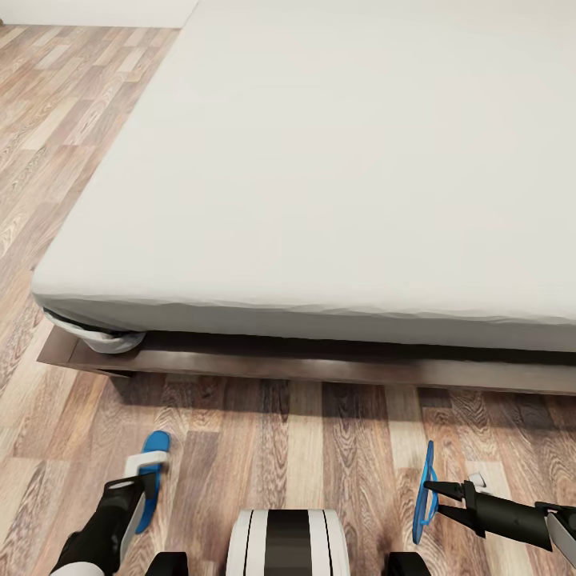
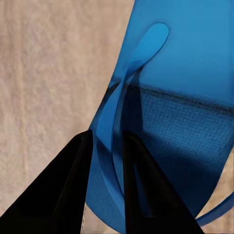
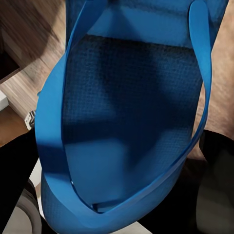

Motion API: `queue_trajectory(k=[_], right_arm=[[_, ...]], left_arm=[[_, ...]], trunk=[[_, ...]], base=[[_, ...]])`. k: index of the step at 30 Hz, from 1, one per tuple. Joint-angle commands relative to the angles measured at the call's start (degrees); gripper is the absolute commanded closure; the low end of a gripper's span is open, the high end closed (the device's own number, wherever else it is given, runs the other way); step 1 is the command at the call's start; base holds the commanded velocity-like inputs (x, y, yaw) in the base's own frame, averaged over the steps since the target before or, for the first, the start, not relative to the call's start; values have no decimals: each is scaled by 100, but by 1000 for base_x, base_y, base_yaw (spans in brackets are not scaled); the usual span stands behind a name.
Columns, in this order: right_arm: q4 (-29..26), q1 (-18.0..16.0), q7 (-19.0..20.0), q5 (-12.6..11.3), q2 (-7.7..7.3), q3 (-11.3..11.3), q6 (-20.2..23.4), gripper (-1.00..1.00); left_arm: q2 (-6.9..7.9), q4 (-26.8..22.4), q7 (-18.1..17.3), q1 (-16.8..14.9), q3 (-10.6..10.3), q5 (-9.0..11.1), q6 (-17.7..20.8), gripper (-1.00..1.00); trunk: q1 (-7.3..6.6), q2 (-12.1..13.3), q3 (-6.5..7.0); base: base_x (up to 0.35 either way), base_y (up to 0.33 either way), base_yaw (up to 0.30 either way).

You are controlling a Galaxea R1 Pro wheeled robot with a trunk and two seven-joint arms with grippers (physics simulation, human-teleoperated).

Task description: In the bedroom, move the book from the bed onto either nightstand, and place the two sandals side by side next to the bed.

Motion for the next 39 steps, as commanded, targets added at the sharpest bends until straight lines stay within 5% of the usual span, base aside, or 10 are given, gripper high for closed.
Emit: queue_trajectory(k=[1,39], right_arm=[[0,-1,5,-2,0,-12,41,100],[0,-1,0,-2,3,-12,36,100]], left_arm=[[13,-9,8,-1,26,-5,31,100],[7,-3,4,-2,67,43,31,100]], trunk=[[-1,-1,-3],[12,-8,-114]], base=[[0,0,0],[0,0,0]])
